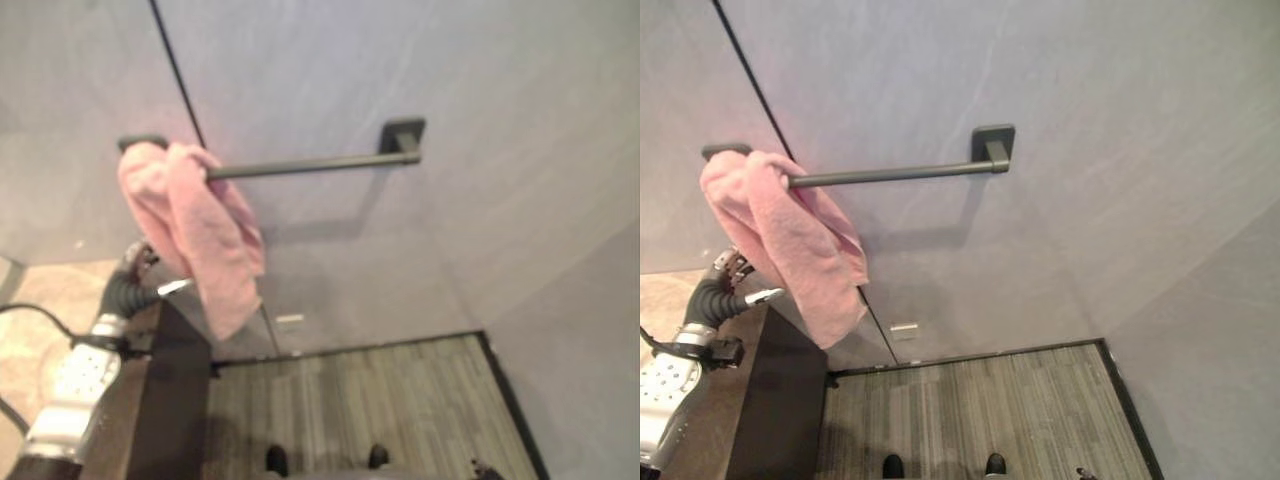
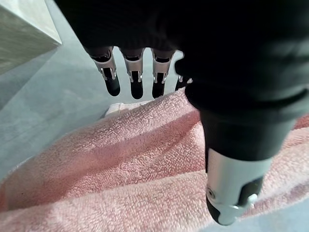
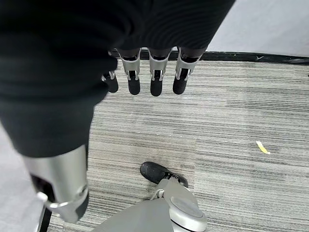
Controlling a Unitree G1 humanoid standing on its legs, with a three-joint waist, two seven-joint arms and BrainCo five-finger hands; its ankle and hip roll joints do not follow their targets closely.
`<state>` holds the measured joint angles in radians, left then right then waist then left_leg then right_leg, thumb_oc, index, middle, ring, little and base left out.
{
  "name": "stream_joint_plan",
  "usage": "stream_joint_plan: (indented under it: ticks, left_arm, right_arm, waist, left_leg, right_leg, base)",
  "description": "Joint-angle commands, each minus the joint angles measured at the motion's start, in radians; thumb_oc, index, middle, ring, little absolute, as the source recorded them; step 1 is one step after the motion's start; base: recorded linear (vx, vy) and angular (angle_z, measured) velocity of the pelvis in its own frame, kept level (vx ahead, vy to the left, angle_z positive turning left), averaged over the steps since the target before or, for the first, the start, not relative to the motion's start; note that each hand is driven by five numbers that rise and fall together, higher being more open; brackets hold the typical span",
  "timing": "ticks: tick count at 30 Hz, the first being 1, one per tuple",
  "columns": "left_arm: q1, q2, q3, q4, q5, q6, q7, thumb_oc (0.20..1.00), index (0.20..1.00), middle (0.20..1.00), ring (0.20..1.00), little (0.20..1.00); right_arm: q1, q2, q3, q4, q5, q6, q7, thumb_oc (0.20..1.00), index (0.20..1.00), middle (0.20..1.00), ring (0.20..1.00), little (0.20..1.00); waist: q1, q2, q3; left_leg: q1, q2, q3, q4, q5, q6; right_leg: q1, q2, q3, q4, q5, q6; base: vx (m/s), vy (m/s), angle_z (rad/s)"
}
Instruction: Put brush and paste in cup on sink, flatten towel.
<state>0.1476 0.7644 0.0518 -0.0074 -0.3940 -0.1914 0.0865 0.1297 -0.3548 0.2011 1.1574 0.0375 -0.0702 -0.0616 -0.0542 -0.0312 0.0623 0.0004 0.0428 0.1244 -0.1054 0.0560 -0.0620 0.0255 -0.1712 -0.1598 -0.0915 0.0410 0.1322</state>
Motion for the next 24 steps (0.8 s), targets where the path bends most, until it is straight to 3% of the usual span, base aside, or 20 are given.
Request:
stream_joint_plan:
  ticks: [1,16,24]
  left_arm:
    - [-0.112,0.011,0.060,-0.005,0.009,-0.068,0.034,1.000,1.000,1.000,1.000,1.000]
    - [-0.080,0.049,0.145,0.036,-0.016,-0.081,0.047,1.000,1.000,1.000,1.000,1.000]
    - [-0.114,0.072,0.121,0.061,-0.040,-0.081,0.038,1.000,1.000,1.000,1.000,1.000]
  right_arm:
    - [-0.044,-0.014,0.033,0.032,-0.030,-0.013,-0.019,1.000,1.000,1.000,1.000,1.000]
    - [-0.037,-0.028,0.030,0.020,-0.029,-0.019,-0.011,1.000,1.000,1.000,1.000,1.000]
    - [-0.036,-0.027,0.038,0.006,-0.022,-0.021,-0.008,1.000,1.000,1.000,1.000,1.000]
  waist:
    - [-0.003,-0.025,0.028]
    - [0.004,-0.035,0.032]
    - [0.000,-0.044,0.035]
  left_leg:
    - [0.044,0.020,0.005,0.018,-0.068,-0.015]
    - [0.035,0.028,0.009,0.018,-0.064,-0.019]
    - [0.023,0.031,0.011,0.018,-0.059,-0.020]
  right_leg:
    - [0.002,-0.061,0.026,0.004,0.080,0.066]
    - [-0.011,-0.049,0.032,0.004,0.083,0.066]
    - [-0.025,-0.044,0.035,0.004,0.089,0.067]
  base:
    - [-0.01,-0.008,-0.06]
    - [0.00,0.000,-0.01]
    - [0.00,0.000,0.00]
